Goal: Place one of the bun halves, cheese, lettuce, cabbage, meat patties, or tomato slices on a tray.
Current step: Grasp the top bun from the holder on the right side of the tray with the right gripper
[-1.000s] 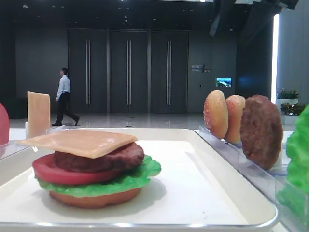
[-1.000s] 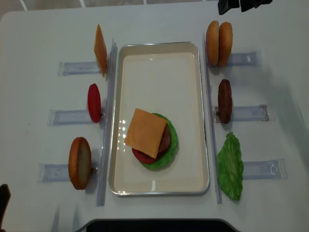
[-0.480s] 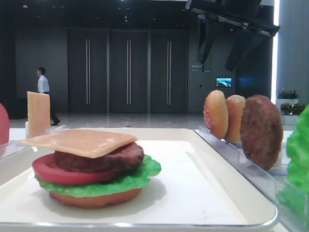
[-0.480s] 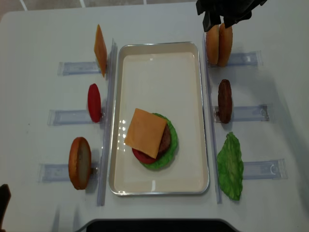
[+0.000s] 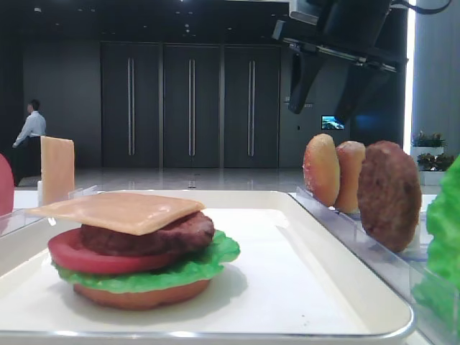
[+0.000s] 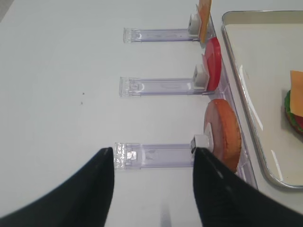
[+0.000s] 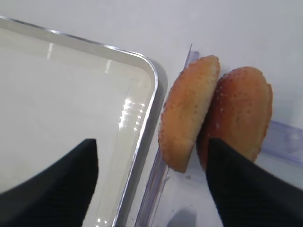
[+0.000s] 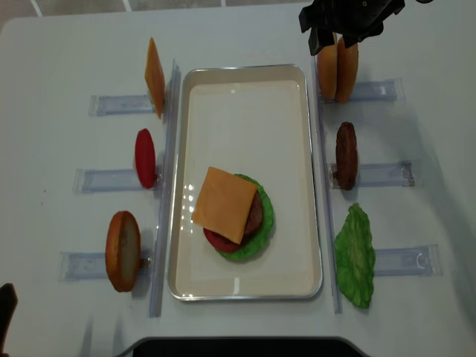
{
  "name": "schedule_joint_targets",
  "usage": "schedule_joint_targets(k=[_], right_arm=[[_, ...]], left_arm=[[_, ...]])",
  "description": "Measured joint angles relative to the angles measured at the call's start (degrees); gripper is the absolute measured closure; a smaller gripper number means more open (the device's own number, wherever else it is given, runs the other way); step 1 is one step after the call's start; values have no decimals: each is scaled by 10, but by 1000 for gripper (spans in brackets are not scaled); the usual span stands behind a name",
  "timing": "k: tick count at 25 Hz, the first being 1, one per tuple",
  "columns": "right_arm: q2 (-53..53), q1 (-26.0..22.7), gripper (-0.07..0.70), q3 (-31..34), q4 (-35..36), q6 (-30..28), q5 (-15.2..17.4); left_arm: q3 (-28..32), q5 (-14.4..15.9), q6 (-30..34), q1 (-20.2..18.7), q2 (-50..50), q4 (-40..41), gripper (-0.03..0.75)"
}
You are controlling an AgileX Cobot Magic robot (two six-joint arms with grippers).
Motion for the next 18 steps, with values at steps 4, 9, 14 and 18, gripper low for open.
schedule_joint_targets(k=[4,9,14,18], right_arm=[[5,-3,166,0,1,-2,-13],[15,-11,166,-4,1,-8,-21],[28,-13,166,-4,11,-12,-25],[37,-13,166,-4,13,-15,-29]], left_arm=[[0,0,0,0,0,0,307],[0,0,0,0,0,0,307],[0,0,0,0,0,0,307],[0,0,0,0,0,0,307]])
